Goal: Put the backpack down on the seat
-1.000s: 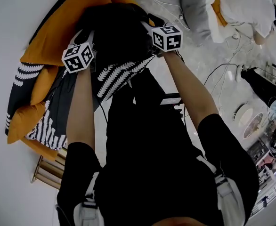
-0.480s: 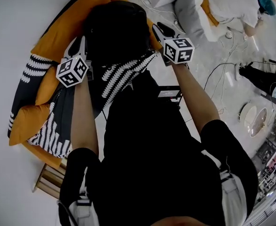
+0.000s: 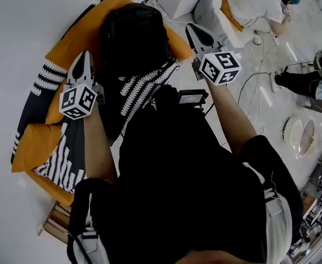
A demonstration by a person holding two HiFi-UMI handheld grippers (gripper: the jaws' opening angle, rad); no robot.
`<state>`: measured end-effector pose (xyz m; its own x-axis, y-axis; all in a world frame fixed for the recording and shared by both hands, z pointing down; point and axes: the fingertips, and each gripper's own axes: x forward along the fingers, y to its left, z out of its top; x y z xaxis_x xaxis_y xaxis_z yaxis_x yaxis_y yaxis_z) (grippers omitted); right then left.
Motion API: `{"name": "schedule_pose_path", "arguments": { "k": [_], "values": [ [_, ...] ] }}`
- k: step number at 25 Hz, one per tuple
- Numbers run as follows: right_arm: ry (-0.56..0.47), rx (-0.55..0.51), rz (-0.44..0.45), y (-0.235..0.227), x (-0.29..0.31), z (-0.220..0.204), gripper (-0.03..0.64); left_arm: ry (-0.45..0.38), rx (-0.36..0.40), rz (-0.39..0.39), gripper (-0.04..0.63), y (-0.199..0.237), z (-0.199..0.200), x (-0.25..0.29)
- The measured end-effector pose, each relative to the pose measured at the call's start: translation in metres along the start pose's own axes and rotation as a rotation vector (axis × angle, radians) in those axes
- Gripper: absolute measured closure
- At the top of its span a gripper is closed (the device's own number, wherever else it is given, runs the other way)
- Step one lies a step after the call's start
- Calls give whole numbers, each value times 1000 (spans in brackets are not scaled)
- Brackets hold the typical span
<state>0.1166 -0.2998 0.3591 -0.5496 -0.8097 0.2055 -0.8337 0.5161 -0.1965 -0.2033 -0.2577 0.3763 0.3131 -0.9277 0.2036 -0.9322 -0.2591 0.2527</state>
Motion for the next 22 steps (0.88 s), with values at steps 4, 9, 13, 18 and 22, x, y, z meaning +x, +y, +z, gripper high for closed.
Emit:
{"name": "schedule_pose_path", "arguments": {
  "k": [4,9,13,18,22],
  "values": [
    [-60,-26,22,22,-23,23,584,-50,23,5,580,-12,18,-31],
    [-76,-37,41,28,-38,27,584,-132,49,53,580,-26,43,-73],
    [-69,-37,91,37,-51,14,584,-179,14,42,579,-50,44,-101],
    [-39,-32,153,42,-95,-14,584,-172,5,-18,580,-105,21,-121],
    [-19,-43,141,34,-152,-32,584,-152,17,-30,580,-151,-4,-138]
  ]
}}
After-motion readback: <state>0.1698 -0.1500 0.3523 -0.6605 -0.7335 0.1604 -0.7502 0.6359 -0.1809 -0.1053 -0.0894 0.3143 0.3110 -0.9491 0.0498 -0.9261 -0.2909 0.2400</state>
